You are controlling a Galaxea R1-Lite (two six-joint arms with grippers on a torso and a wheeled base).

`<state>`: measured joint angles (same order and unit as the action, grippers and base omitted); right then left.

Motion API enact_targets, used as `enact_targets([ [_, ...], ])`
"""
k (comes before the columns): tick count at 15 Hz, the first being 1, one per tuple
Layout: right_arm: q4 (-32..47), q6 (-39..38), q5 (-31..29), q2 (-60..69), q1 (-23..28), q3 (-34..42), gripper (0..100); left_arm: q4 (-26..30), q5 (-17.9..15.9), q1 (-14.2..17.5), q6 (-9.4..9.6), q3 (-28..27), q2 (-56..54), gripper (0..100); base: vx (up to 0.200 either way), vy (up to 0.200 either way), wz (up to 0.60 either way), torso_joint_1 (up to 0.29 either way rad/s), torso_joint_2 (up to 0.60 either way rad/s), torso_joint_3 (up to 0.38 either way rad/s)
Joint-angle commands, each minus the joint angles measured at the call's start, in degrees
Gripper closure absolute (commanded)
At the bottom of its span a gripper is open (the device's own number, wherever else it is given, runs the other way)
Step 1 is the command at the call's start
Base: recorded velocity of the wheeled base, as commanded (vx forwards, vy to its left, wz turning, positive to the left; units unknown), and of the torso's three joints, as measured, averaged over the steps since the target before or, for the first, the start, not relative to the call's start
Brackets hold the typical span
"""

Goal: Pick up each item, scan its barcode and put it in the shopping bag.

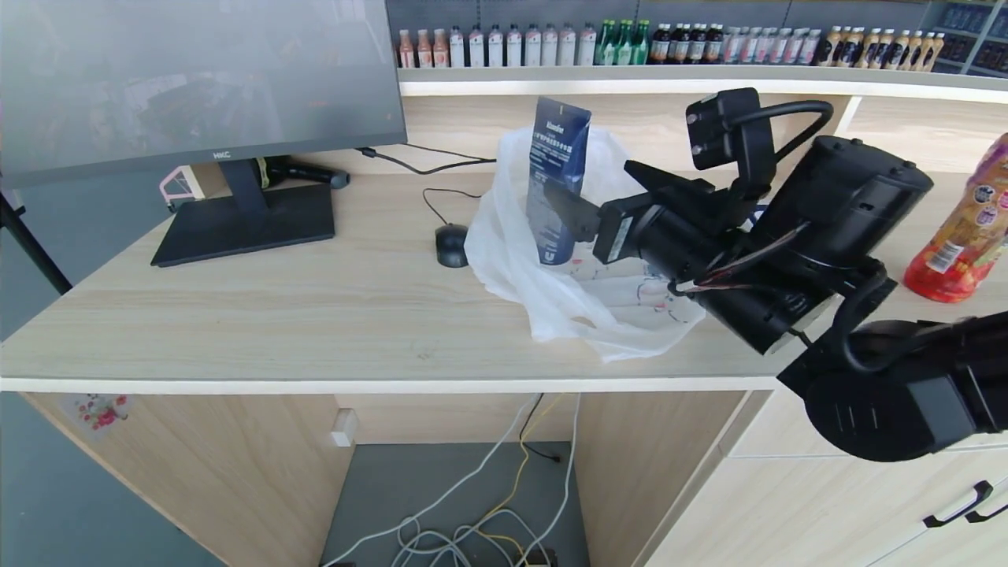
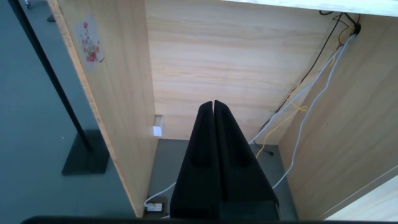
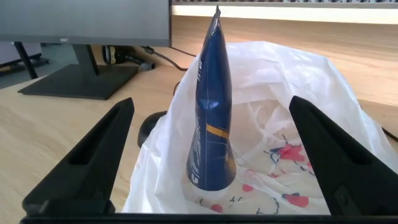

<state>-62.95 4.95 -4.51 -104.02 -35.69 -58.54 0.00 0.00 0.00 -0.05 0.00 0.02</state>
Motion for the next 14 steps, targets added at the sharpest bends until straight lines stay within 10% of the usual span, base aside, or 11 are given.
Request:
enact_targets([
  [1, -3.49, -0.03, -1.20, 7.87, -1.92, 7.91, 0, 0.00, 0.00, 0.00, -0.04, 0.00, -0.02, 100, 0.000, 0.000, 0.00, 0.000, 0.00, 0.000],
  [8, -11.40, -0.91, -1.91, 22.72, -2.36, 33.67, 0, 0.00, 0.00, 0.00, -0.04, 0.00, -0.02, 100, 0.000, 0.000, 0.00, 0.000, 0.00, 0.000],
  [14, -12.19, -1.79, -1.47, 22.90, -1.57, 33.23, 0, 0.00, 0.00, 0.00, -0.21, 0.00, -0.02, 100, 0.000, 0.000, 0.00, 0.000, 0.00, 0.000],
])
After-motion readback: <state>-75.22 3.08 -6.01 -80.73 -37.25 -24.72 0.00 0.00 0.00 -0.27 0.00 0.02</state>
